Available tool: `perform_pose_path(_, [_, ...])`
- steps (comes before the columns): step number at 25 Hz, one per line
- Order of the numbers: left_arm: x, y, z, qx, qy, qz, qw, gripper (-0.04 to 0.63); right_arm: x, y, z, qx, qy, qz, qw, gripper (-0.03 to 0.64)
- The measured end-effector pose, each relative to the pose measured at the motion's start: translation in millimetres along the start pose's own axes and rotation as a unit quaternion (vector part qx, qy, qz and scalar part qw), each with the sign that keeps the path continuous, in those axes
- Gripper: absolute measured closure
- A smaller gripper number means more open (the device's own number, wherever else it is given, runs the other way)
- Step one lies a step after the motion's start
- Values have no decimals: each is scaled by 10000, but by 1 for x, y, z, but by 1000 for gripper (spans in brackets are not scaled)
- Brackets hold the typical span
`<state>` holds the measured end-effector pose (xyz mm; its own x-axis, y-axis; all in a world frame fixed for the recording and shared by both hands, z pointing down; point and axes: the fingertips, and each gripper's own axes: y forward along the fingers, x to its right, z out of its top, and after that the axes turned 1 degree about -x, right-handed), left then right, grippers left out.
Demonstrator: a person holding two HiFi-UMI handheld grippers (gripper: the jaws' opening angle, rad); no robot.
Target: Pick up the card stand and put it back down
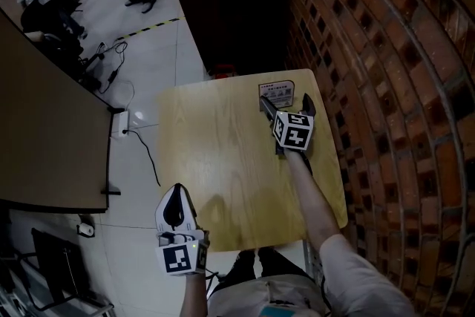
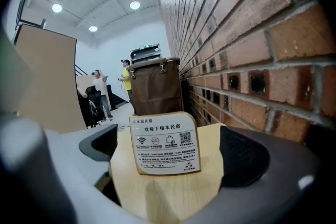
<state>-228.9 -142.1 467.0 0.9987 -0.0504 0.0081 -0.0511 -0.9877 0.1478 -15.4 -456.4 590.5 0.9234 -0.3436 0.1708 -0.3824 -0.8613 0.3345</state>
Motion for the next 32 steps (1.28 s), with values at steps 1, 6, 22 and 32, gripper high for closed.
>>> perform_pose_path(1, [1,-1,2,33,-6,-17,10000,621,0,-8,7,127,109,14,9999,41])
perform_pose_path(6, [12,-6,20,308,-3,-185,9994,621,-11,-76,65,959,699,496,9917,292])
perform_pose_path(22, [63,-62,100,1523,-83,-826,9848,623,-131,-377,93,1745,-617,1801,9661,620])
perform_pose_path(32, [61,-88,99,1582,-110,-747,9845,621,-144,-390,94,1829,-669,1931,9617,620])
